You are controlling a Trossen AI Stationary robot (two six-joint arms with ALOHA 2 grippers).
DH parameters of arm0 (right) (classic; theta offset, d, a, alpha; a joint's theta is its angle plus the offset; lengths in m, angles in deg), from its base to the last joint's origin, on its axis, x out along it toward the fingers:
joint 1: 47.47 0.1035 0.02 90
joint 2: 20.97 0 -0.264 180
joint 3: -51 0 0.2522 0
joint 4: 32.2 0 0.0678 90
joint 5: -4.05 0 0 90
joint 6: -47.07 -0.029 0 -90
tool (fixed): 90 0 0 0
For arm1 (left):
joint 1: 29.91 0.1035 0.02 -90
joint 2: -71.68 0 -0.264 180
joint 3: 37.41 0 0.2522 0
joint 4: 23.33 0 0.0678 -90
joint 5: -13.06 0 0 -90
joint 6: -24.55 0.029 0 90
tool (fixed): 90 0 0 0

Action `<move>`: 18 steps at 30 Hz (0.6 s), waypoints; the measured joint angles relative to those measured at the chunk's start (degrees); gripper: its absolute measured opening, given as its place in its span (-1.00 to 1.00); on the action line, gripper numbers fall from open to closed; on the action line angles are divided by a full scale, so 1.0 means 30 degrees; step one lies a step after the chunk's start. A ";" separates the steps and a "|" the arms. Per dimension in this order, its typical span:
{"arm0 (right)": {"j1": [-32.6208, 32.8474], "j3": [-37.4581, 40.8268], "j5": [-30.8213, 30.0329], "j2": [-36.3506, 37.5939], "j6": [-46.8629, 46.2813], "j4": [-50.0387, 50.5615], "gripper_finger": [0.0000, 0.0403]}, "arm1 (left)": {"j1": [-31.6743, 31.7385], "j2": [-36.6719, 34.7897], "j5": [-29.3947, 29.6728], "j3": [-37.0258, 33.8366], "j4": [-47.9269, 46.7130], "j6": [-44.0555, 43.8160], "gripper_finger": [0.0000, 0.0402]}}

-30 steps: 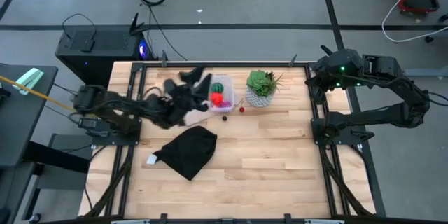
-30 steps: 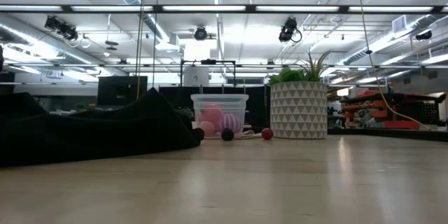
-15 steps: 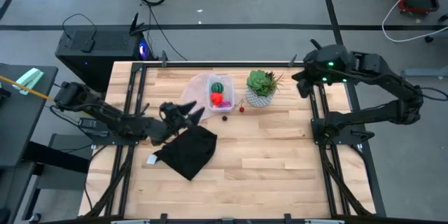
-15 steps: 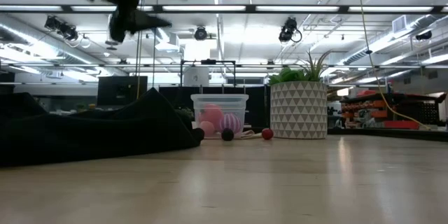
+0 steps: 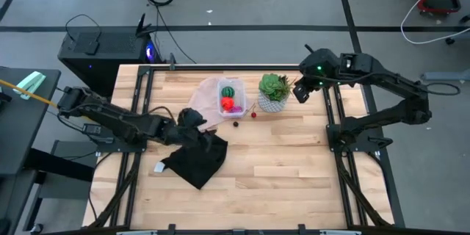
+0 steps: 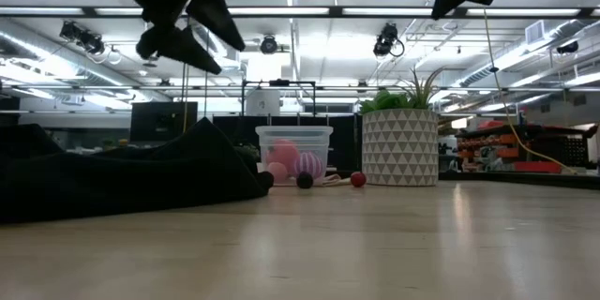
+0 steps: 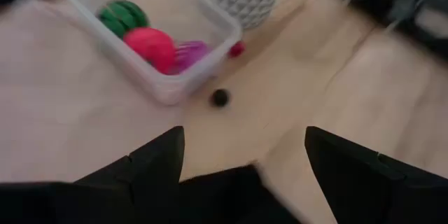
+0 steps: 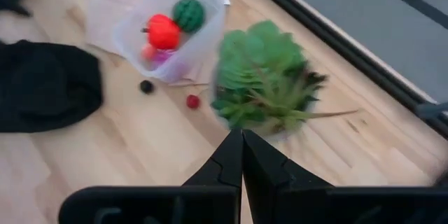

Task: Pick and placing Produce into tupperware
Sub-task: Put the cherry into the transparent bin

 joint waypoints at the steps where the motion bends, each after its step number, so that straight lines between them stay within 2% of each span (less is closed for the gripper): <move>1: 0.0290 0.0044 0.0016 -0.0037 -0.0072 -0.0315 -0.92 | 0.0149 0.0000 -0.0019 0.0454 -0.0875 0.0661 0.50; 6: 0.2868 0.2068 0.0517 0.0245 -0.1516 -0.4435 -0.92 | 0.0841 -0.0019 0.0312 0.1366 -0.1214 0.2839 0.50; 14: 0.7803 0.8071 -0.0319 0.0317 -0.5066 -0.9738 -0.92 | 0.1171 -0.0015 0.0467 0.1207 -0.1991 0.2543 0.50; 18: 1.0207 1.0350 0.0012 -0.0074 -0.6384 -1.2890 -0.92 | 0.1171 -0.0007 0.0467 0.1207 -0.2175 0.2554 0.50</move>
